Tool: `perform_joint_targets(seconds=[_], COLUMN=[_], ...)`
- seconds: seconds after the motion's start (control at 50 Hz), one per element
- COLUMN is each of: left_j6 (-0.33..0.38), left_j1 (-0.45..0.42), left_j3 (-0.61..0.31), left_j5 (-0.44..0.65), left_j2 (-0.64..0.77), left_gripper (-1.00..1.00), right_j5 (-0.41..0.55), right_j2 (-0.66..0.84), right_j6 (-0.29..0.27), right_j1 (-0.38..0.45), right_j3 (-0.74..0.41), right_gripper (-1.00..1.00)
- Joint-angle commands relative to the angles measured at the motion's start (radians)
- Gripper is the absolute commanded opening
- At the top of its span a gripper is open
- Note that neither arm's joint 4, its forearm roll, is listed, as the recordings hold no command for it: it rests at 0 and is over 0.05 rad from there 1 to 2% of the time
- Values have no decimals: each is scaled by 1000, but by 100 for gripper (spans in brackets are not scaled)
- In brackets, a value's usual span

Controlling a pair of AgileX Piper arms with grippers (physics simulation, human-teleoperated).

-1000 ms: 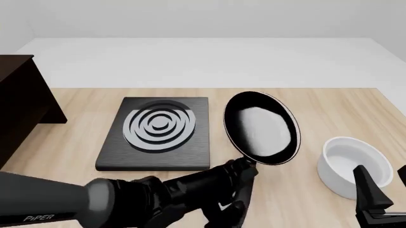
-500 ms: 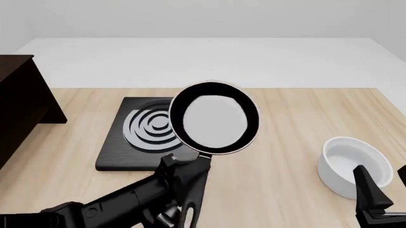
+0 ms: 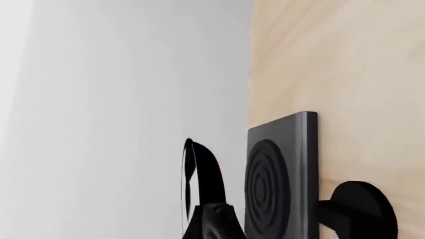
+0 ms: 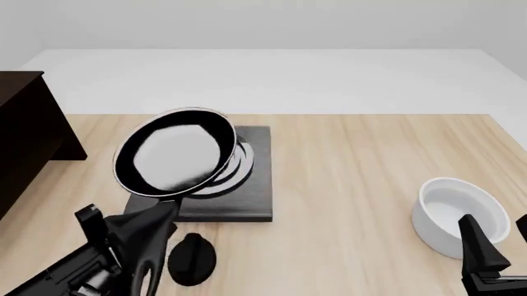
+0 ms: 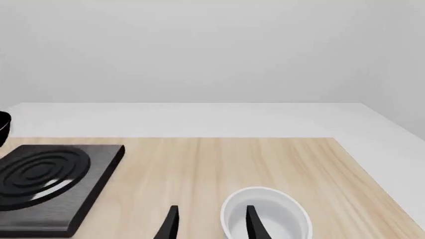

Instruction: Put the frying pan under the cabinet shelf.

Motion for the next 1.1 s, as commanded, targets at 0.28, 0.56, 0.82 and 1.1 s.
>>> perform_joint_targets(seconds=[0.28,0.56,0.82,1.1], left_j6=[-194,-271,-301,-294], left_j1=[212,304,370,441], left_j3=[67,94,119,119], left_j5=[366,534,548,567], left_j2=[-513,-687,-706,-709], left_gripper=[-100,-100,-100,-100], right_j5=[0,0,0,0], right_j2=[0,0,-1,0], right_j6=[0,0,0,0], right_j1=[0,0,0,0], right_j3=[0,0,0,0], right_gripper=[100,100,100,100])
